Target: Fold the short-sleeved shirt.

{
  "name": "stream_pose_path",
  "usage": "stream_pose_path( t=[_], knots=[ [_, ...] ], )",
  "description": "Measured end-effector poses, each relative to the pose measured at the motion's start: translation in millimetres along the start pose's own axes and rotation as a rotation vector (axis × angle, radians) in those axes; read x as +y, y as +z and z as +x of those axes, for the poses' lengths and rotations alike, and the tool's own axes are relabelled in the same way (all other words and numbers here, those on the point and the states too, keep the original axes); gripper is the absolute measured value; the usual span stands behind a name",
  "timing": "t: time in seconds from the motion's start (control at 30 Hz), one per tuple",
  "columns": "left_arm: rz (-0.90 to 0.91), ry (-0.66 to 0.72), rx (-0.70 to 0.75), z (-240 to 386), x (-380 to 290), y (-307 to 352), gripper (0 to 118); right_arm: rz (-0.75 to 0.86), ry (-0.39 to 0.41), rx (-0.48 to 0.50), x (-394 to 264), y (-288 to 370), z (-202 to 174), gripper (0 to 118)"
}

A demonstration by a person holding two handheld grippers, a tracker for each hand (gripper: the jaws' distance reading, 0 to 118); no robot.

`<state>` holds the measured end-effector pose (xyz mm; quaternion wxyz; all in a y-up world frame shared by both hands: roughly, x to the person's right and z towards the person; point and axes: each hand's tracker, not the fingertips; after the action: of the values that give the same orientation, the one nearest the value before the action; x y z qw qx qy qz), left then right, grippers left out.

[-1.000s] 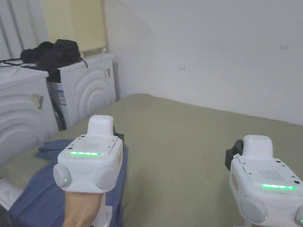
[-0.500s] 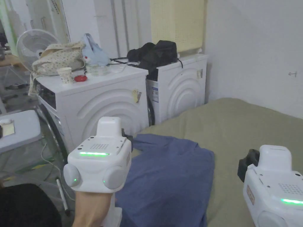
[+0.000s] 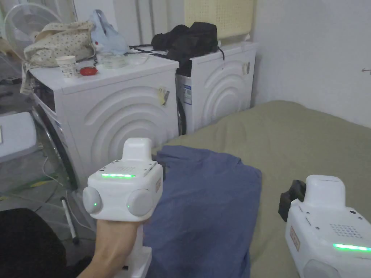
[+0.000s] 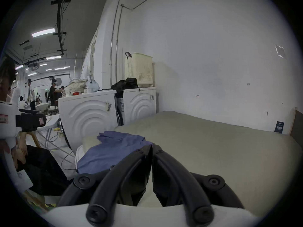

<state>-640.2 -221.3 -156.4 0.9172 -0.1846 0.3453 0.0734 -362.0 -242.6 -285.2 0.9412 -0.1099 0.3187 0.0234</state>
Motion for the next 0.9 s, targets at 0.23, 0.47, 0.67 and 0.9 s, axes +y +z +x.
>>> stream_pose_path(
  t=[0.23,0.47,0.67,0.9],
  knots=[
    [-0.318,-0.046,-0.155,63.0,-25.5,-144.2,0,-0.078,-0.011,-0.021,-36.3,-46.4,22.2,7],
    [-0.555,-0.049,-0.224,115.7,-55.1,-235.9,4,-0.162,-0.034,-0.037,-78.5,-79.5,46.1,7],
    [-0.671,0.02,-0.317,120.8,-65.4,-270.8,115,-0.199,-0.026,-0.037,-101.5,-85.0,52.3,7],
    [-0.668,-0.178,-0.15,146.7,-87.4,-299.7,109,-0.234,-0.058,-0.041,-110.2,-81.1,67.2,7]
  ],
)
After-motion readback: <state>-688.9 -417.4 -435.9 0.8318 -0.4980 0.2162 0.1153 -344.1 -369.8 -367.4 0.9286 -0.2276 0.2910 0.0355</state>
